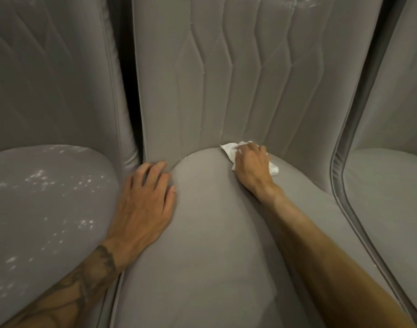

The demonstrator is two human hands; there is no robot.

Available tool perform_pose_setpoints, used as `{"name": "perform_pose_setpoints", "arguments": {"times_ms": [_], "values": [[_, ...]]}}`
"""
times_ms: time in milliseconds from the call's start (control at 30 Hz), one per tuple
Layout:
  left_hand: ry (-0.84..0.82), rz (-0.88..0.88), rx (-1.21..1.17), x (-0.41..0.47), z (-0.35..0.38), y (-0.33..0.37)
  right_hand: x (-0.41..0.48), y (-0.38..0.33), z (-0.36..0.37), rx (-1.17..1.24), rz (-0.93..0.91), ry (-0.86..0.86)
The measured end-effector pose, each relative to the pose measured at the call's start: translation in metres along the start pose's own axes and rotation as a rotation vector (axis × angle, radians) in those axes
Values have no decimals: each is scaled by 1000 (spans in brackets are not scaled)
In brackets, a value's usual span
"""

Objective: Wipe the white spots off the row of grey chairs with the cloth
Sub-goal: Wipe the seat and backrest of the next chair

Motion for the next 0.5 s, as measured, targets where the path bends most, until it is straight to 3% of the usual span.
{"name": "perform_pose_setpoints", "arguments": {"times_ms": [167, 300, 367, 500], "values": [[8, -1, 4, -1, 1, -1, 0, 40, -9, -24, 144, 36], [18, -4, 7, -1, -1, 1, -1, -16, 8, 52, -15, -36], [15, -2, 5, 0, -1, 0, 0, -10, 6, 70, -96, -53], [23, -5, -4, -1, -1, -1, 7, 38, -1, 41, 23, -27]]}}
Point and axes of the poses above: each hand's wrist, its own x-axis towards the middle knuckle, its own z-axis out of the palm, y = z × x, the point moved 7 cm from there along x, towards the middle knuckle, and after that the axes turned 13 degrees about z, right-handed, at the moved point
